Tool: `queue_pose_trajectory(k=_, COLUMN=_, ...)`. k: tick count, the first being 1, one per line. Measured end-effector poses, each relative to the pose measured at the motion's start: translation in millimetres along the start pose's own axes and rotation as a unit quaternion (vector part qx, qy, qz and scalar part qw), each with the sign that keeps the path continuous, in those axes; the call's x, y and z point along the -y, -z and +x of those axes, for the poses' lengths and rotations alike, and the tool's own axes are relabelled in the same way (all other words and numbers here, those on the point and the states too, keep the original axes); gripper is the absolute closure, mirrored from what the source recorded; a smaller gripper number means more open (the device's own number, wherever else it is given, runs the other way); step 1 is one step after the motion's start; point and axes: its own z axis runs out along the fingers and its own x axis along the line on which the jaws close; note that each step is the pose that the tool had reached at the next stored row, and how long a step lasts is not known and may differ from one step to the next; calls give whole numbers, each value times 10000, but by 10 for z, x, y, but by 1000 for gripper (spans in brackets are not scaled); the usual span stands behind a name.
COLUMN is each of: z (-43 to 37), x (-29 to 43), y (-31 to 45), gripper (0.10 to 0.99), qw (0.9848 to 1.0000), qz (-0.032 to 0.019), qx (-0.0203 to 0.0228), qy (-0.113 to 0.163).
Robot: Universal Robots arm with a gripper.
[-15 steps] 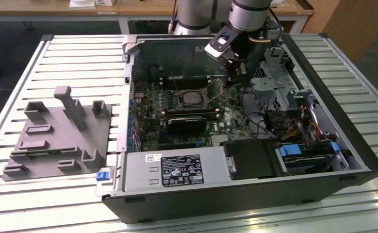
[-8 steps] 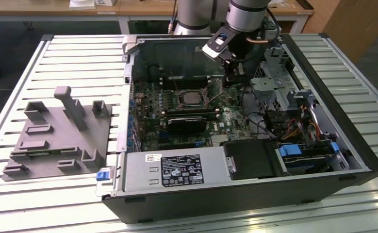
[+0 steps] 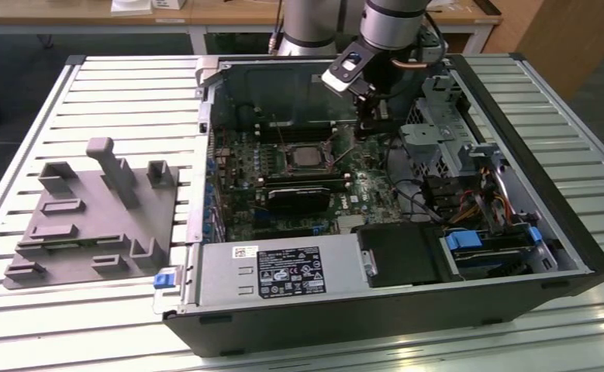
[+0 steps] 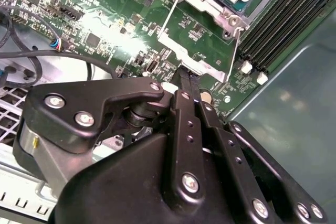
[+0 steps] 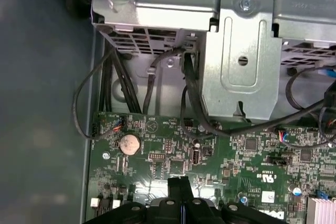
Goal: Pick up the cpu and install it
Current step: 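Close the cpu cover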
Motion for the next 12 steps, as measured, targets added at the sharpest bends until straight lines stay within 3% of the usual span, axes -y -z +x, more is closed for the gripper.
queue_pose_trajectory(k=12, z=9, x=161, y=-4, gripper=980, qw=10000, qz=0, qx=-7, qy=0)
